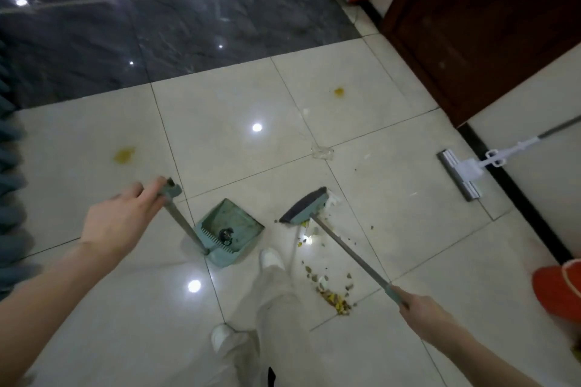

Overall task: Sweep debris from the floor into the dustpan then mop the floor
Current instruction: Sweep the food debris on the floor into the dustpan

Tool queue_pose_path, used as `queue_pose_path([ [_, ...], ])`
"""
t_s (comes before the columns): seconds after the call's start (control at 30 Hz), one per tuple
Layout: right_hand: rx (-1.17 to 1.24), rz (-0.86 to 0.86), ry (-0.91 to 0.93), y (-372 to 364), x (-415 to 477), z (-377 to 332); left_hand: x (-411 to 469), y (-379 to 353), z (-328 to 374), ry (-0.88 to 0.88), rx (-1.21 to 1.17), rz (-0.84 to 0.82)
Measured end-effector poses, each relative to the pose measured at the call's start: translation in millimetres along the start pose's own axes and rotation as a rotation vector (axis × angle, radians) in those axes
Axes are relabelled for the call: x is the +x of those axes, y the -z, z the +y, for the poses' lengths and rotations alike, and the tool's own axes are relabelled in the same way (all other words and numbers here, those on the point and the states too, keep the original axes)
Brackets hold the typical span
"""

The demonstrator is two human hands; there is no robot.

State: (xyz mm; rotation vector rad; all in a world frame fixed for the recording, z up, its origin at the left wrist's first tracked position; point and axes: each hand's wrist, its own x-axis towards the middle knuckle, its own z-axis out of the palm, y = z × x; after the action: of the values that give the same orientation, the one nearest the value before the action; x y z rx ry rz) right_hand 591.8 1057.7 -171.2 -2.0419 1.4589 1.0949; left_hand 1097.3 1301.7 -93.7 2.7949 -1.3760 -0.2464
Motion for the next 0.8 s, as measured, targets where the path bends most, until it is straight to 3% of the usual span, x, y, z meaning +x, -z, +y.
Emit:
queue_pose_path([
  [0.27,0.217,0.286,0.109,74,5,-10,27,7,5,-0.054,0.003,0.001],
  [0.4,0.288,0.303,0.190,150,64,-70,65,11,14,-0.101,0.011,-0.008],
  [0.57,0.302,0.298,0.158,237,171,-152,128,7,18,-0.117,0.039,-0.069],
  [0.8,0.232,0.231,0.067,278,261,-202,215,-2,27,-0.251,0.151,-0.032],
])
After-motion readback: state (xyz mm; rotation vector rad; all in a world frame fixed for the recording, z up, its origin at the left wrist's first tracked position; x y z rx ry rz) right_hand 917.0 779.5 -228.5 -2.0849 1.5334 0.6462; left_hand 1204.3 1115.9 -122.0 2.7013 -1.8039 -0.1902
